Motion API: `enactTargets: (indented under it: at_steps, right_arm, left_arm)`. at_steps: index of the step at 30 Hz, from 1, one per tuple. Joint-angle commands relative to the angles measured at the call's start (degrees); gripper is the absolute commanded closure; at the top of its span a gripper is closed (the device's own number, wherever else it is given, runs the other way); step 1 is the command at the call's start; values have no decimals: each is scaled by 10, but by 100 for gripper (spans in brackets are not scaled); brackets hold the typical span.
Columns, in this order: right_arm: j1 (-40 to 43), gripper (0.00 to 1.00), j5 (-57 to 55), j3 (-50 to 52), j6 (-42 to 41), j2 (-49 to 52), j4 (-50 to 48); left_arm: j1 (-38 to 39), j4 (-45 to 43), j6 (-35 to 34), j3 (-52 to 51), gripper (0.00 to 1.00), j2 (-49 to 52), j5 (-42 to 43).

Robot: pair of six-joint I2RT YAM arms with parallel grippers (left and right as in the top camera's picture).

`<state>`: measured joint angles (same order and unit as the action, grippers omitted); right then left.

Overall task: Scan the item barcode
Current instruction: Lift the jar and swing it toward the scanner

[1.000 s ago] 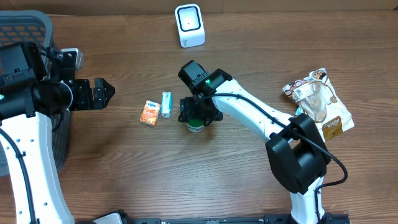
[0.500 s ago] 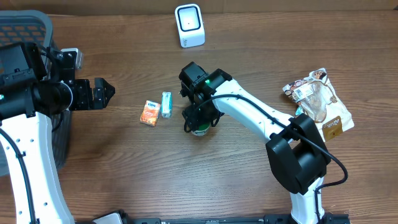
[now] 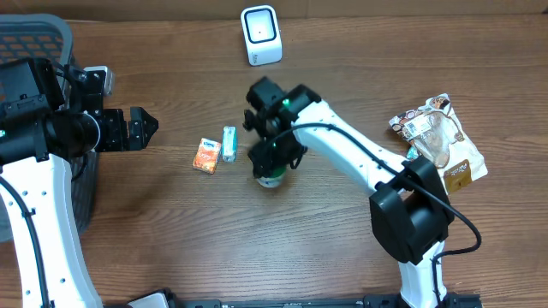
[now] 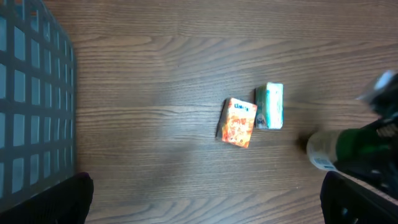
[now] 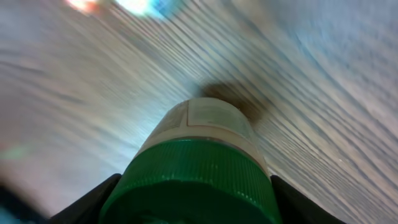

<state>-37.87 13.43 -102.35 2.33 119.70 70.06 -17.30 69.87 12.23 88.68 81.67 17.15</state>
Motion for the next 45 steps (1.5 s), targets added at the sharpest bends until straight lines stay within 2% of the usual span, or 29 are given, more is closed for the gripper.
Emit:
enactTargets:
  at_steps: [1,8,16,20,27,32,36,39,45]
  right_arm:
    - [34,57,106,-72,6,-14,20]
    - [129,53,328,-121,10,-38,40]
    - [273,52,650,-122,10,-49,31]
    - [319,52,734,-122,10,-49,26]
    - [339,52,752,-122,16,-49,24]
    - [323,53,747,-122,92,-51,25]
    - [307,53,665,-122,143,-65,27]
    - [297,53,603,-122,143,-75,27]
    - [285,53,560,-122,142,-85,26]
  left_arm:
    - [-3,0,9,-1,0,3,0]
    - [-3,0,9,-2,0,3,0]
    - [-3,0,9,-2,0,3,0]
    - [-3,0,9,-2,0,3,0]
    - [-3,0,9,-2,0,3,0]
    - [-3,0,9,-1,0,3,0]
    - [-3,0,9,-2,0,3,0]
    - [-3,0,9,-2,0,3,0]
    - [-3,0,9,-2,0,3,0]
